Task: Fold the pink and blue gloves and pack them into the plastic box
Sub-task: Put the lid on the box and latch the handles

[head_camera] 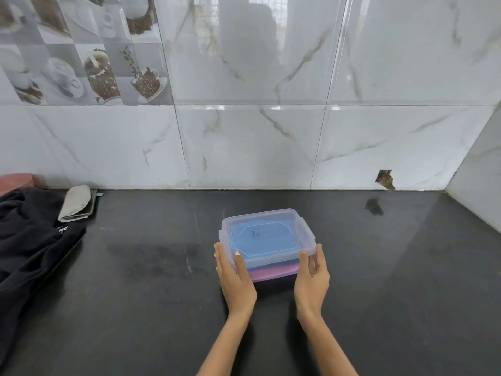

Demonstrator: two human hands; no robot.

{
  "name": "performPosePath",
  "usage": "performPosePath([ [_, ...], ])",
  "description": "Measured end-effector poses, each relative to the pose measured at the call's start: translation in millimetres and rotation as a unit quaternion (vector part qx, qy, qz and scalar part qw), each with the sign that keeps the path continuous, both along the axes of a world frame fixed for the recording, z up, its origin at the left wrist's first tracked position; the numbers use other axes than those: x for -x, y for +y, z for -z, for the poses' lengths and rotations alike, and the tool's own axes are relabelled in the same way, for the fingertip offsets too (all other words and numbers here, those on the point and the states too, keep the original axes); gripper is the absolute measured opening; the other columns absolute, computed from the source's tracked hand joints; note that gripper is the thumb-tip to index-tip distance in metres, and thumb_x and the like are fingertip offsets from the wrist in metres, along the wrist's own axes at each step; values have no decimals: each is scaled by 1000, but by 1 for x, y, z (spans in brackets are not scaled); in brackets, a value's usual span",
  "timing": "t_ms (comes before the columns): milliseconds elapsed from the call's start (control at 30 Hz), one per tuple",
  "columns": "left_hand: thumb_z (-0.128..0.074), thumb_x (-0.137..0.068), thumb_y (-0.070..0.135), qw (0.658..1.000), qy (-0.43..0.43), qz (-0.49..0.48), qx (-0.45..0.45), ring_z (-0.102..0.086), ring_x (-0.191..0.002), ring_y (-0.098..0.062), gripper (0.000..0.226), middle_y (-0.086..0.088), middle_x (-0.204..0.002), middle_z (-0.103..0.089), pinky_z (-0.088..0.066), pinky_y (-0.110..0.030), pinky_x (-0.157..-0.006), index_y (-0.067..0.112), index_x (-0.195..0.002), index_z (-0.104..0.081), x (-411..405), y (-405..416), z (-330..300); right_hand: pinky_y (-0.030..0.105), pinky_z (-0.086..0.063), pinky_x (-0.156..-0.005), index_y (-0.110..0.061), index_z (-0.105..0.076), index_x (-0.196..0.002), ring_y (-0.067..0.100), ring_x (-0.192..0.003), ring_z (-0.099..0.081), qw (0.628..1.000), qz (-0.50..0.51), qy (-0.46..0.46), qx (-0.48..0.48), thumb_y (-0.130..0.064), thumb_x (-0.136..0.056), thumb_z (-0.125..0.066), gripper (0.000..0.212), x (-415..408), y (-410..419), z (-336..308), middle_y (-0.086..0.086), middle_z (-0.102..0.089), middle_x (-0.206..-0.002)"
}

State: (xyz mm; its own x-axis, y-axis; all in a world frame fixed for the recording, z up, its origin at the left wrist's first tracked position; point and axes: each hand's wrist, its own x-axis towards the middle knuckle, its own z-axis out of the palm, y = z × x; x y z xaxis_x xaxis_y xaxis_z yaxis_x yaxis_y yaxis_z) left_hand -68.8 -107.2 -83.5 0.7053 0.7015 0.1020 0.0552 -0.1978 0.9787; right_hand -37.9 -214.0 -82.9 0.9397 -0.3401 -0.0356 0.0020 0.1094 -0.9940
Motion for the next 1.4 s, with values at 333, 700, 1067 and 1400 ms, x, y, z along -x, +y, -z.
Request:
performPosePath([
  [333, -71, -81, 7, 858, -12, 115, -500, -43, -134, -30, 59, -1, -143, -50, -26, -48, -113, 16, -136, -52, 2, -4, -7, 34, -33, -110, -1, -50, -131, 24, -128, -51, 931, 22, 203, -301, -26, -96, -52, 43, -20, -15, -7, 14, -56, -135],
  [700, -89, -50, -1, 860, -15, 110, -499, -72, -97, -20, 55, 6, -102, -75, -50, -51, -88, 22, -98, -76, -3, -13, -2, 32, -52, -91, -4, -69, -107, 21, -95, -68, 958, 130, 82, -241, -5, -83, -69, 24, -28, -23, -16, 10, -71, -101],
  [1067, -88, -49, -6, 868, -31, 97, -486, -72, -95, -21, 53, 5, -100, -76, -51, -52, -87, 20, -95, -77, -8, -16, 6, 17, -50, -86, -5, -64, -118, 11, -104, -66, 992, 87, -43, 79, -20, -73, -81, 51, -15, -14, -12, 4, -69, -116],
  [1400, -85, -56, -5, 865, -65, 75, -492, -72, -94, -23, 47, 2, -100, -75, -49, -43, -96, 17, -96, -77, -11, -16, 12, 15, -50, -69, -2, -67, -113, 14, -85, -72, 982, 94, -25, 159, -9, -76, -77, 39, -22, -16, -22, 13, -71, -110],
])
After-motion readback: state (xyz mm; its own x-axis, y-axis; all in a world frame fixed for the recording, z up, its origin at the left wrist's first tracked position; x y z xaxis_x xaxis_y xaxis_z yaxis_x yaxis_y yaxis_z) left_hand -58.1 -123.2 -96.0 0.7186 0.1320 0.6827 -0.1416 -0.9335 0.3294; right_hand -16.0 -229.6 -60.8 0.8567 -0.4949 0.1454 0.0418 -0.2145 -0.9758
